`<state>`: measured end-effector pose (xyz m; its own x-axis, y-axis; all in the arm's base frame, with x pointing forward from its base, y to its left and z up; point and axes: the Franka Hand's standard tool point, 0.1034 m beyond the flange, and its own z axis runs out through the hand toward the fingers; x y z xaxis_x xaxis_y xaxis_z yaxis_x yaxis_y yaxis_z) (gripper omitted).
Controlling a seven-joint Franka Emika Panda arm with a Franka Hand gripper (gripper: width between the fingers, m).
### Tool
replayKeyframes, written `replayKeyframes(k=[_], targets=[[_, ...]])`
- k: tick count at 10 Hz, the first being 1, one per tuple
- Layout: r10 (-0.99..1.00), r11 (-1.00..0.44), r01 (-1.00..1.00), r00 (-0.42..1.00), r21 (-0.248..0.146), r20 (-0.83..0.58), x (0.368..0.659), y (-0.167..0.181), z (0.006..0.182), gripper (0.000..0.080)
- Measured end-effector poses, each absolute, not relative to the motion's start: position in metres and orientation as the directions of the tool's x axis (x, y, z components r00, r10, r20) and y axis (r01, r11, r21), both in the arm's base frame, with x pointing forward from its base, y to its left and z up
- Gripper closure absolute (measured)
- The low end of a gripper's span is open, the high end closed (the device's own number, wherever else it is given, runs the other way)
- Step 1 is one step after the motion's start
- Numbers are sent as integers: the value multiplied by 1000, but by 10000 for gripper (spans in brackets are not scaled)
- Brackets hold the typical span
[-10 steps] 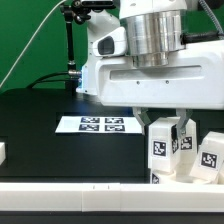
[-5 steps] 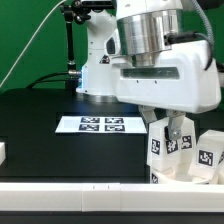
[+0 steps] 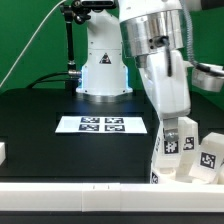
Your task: Assemble stool
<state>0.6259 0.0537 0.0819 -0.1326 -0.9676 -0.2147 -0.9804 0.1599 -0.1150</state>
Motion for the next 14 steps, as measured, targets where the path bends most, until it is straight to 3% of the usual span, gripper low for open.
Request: replayKeyframes(k=[6, 12, 13, 14], targets=[[-839, 495, -867, -457, -65, -295, 631, 54, 80, 459], [-699, 675, -738, -639, -2, -320, 632, 58, 80, 455], [-709, 665, -747, -628, -6, -320, 632, 59, 80, 235], [-710, 663, -748, -627, -7, -320, 632, 59, 80, 235]])
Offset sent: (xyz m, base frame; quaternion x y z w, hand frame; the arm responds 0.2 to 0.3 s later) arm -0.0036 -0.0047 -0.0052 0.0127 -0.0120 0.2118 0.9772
